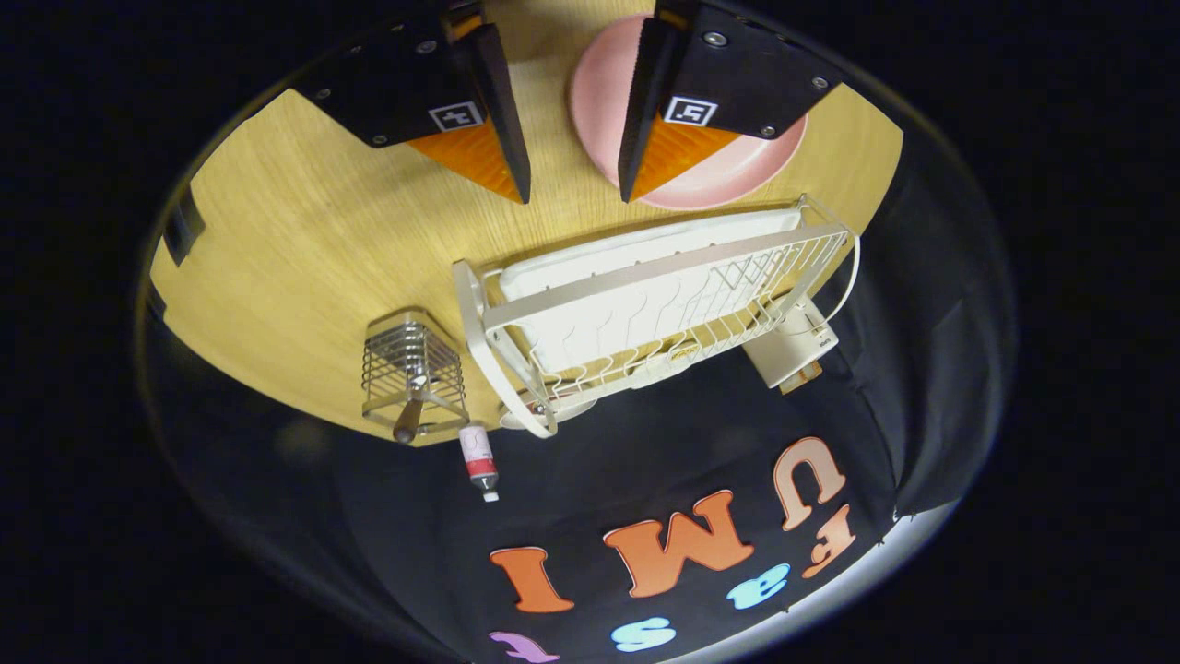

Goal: Take the plate from the dish rack, then take the spoon from the basket and place it into the plate.

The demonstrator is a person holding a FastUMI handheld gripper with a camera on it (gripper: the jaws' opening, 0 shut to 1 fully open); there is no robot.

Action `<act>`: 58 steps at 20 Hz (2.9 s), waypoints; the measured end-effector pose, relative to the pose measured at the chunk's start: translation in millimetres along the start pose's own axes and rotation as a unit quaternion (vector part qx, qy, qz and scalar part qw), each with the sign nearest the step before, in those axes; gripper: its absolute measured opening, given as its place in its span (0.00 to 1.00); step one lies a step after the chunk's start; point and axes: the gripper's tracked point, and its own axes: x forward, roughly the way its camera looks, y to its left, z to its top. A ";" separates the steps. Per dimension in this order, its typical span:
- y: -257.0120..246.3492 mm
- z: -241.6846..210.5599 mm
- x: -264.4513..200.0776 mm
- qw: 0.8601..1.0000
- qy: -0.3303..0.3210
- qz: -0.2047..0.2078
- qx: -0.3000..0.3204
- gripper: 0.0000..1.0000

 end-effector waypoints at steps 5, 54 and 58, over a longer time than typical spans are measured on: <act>-44.5 50.8 0.2 0.996 -0.067 -0.049 -0.046 0.72; -22.3 147.4 -62.6 0.958 -0.243 -0.080 -0.128 0.06; 7.5 128.4 -86.7 0.959 -0.244 -0.051 -0.133 0.06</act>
